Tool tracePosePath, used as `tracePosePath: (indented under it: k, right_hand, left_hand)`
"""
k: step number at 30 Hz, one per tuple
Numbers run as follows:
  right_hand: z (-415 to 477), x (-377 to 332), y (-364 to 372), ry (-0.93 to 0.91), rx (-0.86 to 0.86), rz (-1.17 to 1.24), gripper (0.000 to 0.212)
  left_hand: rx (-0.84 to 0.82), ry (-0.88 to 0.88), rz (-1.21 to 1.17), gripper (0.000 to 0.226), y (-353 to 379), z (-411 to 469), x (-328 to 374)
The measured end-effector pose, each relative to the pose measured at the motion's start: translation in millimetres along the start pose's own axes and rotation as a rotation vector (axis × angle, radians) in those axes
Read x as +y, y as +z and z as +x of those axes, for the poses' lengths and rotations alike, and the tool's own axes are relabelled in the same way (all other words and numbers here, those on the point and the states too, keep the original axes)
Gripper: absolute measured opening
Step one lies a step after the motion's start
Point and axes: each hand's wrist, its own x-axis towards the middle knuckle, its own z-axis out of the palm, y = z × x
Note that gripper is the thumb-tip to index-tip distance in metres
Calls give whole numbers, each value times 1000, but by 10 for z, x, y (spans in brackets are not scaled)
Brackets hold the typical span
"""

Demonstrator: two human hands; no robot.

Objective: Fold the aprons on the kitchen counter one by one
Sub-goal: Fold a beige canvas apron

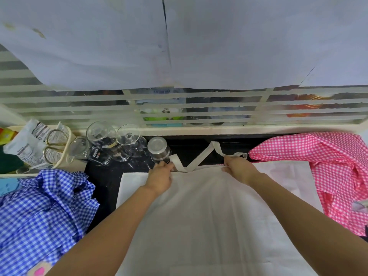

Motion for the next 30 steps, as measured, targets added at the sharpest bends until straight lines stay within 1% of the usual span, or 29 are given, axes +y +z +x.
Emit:
tracePosePath:
  k: [2,3,5,7,9,10,11,12,15,16,19,21,24,26,28,29,30]
  right_hand:
    - [30,11,-2,-6,-8,3,13]
    - [36,25,3,-10,-13,1,13]
    - [34,55,10,-15,-10,23,14]
    - [45,72,11,-8,-3,50,15]
    - [64,65,2,16,-16,62,14]
    - [79,59,0,30,-20,73,13]
    - [86,59,6,40,-15,86,12]
    - [92,70,19,47,-3,102,12]
    - [82,120,80,53,55,173,12]
    - [84,141,92,48,73,189,12]
    - [87,165,86,43,78,209,10]
    - [87,157,56,38,85,213,11]
    - [118,127,24,62,48,165,9]
    - [144,110,0,73,4,117,6]
    - [162,91,-15,70,1,116,7]
    - [158,77,-12,75,9,112,9]
    - [147,71,7,85,34,92,10]
  left_hand:
    - [9,55,53,42,25,-1,67]
    - [22,86,35,45,42,2,92]
    - [14,130,-100,51,72,12,140]
    - [-4,145,-242,64,110,45,157]
    - [11,112,-306,81,133,70,167]
    - [38,91,-298,85,132,78,174]
    - [72,70,-258,83,126,82,182]
    - [106,43,-190,76,126,92,193]
    - [187,-13,1,38,96,120,232]
    - [211,-6,36,35,99,125,244]
    - [245,9,72,44,120,141,250]
    - [289,53,84,46,112,120,263]
    - [424,95,159,48,151,77,241]
    - [472,130,134,35,204,-37,256]
    - [492,220,93,13,333,-203,270]
    - [474,272,85,9,432,-300,265]
    - [434,306,89,18,541,-419,256]
